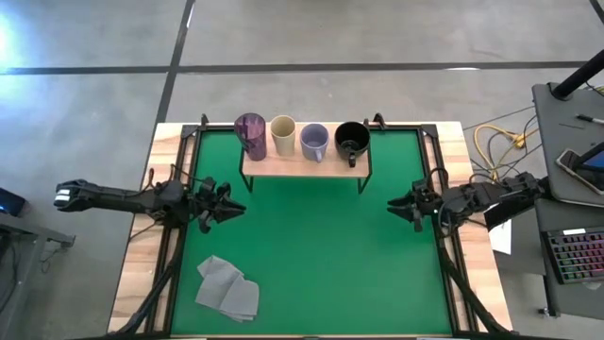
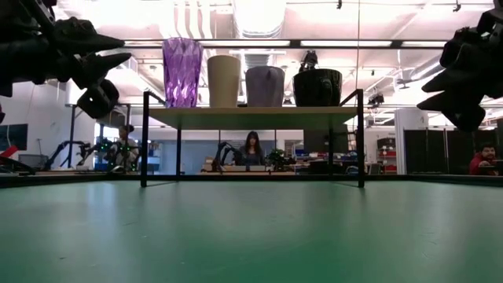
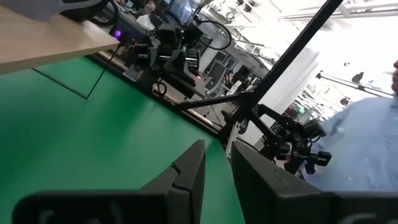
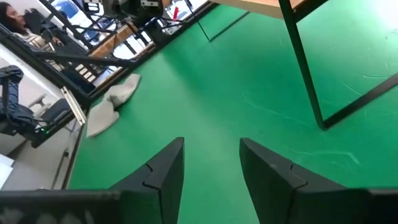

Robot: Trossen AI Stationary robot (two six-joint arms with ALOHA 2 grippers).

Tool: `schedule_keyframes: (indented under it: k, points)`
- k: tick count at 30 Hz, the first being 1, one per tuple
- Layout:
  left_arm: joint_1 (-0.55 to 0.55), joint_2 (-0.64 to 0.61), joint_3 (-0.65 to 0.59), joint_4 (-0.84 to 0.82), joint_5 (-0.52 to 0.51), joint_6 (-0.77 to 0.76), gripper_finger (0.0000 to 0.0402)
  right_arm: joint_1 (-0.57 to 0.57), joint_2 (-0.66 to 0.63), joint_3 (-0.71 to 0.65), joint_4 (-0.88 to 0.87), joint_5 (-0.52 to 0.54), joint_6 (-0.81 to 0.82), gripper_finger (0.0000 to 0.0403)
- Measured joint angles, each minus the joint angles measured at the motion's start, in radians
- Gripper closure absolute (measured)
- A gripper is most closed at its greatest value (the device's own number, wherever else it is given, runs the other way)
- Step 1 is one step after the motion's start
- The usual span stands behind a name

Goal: Stack small to large cups/mugs on shelf
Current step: Return to Home Position

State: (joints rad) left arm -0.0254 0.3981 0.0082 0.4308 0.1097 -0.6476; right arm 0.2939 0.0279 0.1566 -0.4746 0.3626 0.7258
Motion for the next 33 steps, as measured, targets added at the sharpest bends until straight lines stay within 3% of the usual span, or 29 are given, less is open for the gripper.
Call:
schedule_keyframes:
  k: [33]
  points:
    - [0.0, 0.053, 0.0, 0.001, -0.003, 0.0, 0.0337, 0.0, 0.001, -0.001, 0.0, -0.002, -0.003, 0.0254]
